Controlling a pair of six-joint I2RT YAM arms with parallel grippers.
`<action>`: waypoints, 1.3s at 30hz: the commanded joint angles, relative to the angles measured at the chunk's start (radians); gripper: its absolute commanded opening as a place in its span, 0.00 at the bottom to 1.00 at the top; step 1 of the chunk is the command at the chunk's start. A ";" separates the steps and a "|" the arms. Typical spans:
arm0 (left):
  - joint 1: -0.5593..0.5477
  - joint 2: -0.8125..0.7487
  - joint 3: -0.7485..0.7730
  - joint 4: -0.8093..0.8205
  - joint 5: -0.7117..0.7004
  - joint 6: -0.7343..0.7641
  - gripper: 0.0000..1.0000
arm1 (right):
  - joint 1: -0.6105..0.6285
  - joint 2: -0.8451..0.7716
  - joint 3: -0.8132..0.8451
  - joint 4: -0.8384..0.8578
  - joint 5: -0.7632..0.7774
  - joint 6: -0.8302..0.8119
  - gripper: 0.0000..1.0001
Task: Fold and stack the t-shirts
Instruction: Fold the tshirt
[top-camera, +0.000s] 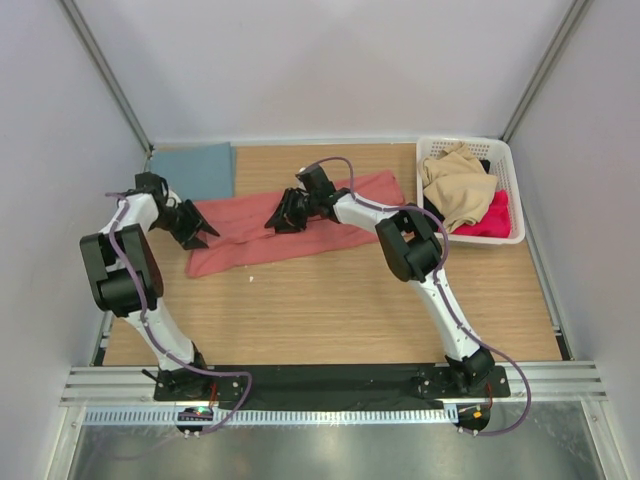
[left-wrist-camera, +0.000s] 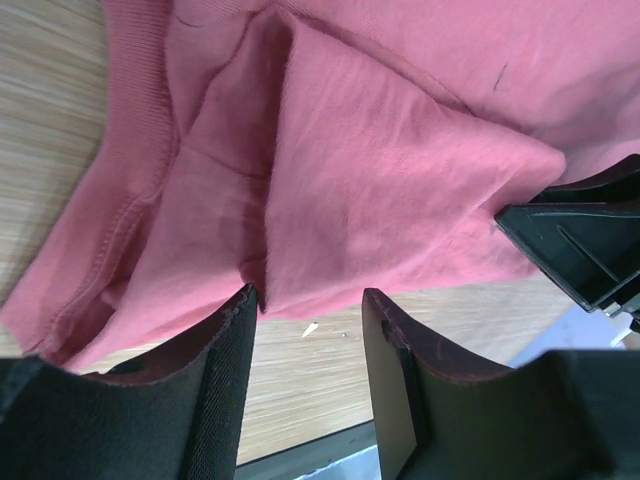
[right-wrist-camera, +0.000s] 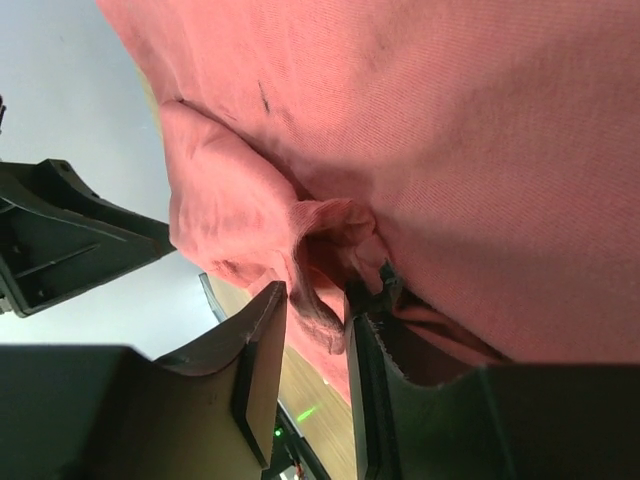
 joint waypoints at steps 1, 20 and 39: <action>-0.021 0.018 0.013 0.021 0.009 -0.002 0.47 | 0.003 -0.067 0.001 0.014 -0.029 -0.009 0.36; -0.034 -0.016 0.116 -0.112 -0.075 0.042 0.11 | -0.026 -0.110 0.013 -0.042 -0.073 0.048 0.01; -0.026 -0.048 0.124 -0.120 -0.106 0.033 0.26 | -0.037 -0.125 0.027 -0.274 -0.017 -0.093 0.28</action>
